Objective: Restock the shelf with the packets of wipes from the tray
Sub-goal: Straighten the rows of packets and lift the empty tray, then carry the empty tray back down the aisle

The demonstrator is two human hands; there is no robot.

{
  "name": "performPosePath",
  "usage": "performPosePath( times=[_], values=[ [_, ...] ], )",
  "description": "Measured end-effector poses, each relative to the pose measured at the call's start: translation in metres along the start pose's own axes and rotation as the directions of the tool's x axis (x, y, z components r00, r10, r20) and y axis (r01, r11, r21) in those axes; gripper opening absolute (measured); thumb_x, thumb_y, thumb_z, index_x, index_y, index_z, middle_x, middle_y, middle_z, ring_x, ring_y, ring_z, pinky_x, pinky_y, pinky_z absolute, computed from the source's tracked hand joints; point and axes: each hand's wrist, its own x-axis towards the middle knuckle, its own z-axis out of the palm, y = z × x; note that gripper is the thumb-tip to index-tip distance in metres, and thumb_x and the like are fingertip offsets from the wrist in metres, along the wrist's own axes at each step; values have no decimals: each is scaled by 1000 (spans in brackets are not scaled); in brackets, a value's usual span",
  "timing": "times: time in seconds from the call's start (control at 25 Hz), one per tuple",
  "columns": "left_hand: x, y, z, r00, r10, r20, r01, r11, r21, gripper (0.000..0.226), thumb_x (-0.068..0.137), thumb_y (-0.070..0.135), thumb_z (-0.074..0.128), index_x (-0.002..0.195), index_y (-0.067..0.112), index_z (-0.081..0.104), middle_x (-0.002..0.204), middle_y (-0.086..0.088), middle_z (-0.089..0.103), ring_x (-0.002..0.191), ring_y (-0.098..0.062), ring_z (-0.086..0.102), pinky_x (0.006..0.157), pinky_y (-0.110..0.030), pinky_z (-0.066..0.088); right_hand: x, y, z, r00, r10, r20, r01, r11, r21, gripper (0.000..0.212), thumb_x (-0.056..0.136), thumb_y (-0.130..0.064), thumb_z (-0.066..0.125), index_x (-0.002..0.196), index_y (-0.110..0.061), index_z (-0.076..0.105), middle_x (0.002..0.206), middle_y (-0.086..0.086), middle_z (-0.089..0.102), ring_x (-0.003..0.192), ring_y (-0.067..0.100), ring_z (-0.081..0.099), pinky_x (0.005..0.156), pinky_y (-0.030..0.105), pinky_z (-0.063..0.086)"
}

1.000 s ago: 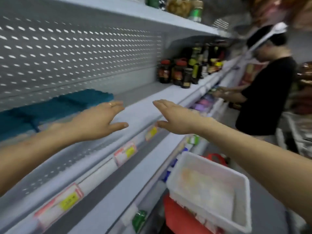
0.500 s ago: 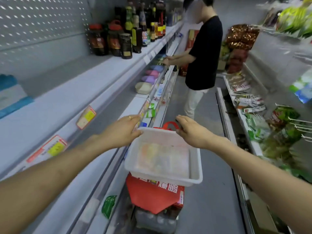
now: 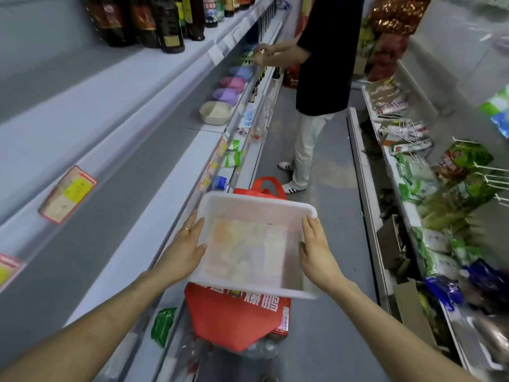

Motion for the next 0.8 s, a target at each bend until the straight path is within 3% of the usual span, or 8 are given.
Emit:
performPosePath(
  times=[0.12, 0.24, 0.48, 0.64, 0.8],
  values=[
    [8, -4, 5, 998, 53, -20, -54, 996, -69, 70, 101, 1, 44, 163, 16, 15, 170, 6, -13, 157, -13, 4, 116, -20, 17, -5, 6, 10, 999, 14, -37, -16, 999, -40, 79, 91, 15, 33, 162, -7, 9, 171, 3, -8, 157, 17, -11, 127, 33, 13],
    [13, -5, 10, 993, 107, -55, -111, 992, -68, 74, 94, -13, 39, 161, 14, 23, 171, 5, -5, 157, -14, 4, 125, -33, 23, -8, 1, 11, 996, 69, -54, -73, 995, -66, 91, 80, 22, 32, 162, -6, 3, 171, 6, -10, 158, 21, -9, 125, 34, 19],
    [10, -6, 14, 985, 94, -145, -103, 993, -52, 76, 88, -18, 42, 157, 15, 35, 170, 0, 12, 154, -25, 19, 119, -31, 27, -13, -9, 14, 977, 142, -158, -152, 987, -59, 80, 91, 14, 36, 162, -7, 6, 170, 15, 1, 155, 34, 17, 118, 45, 38],
    [12, -11, 13, 984, 74, -165, -80, 996, -28, 72, 88, -14, 46, 155, 14, 39, 168, -1, 22, 149, -29, 27, 119, -39, 31, -19, -11, 16, 965, 163, -208, -170, 985, -18, 73, 92, 13, 35, 160, -5, 18, 168, 15, 13, 153, 32, 23, 122, 43, 30],
    [2, -8, 11, 980, 47, -191, -57, 997, -49, 72, 87, -14, 47, 155, 10, 38, 167, 0, 25, 149, -27, 29, 117, -26, 21, -24, -10, 11, 953, 176, -247, -184, 983, -9, 75, 87, 14, 41, 157, -9, 30, 164, 11, 28, 149, 29, 29, 122, 34, 27]
  ],
)
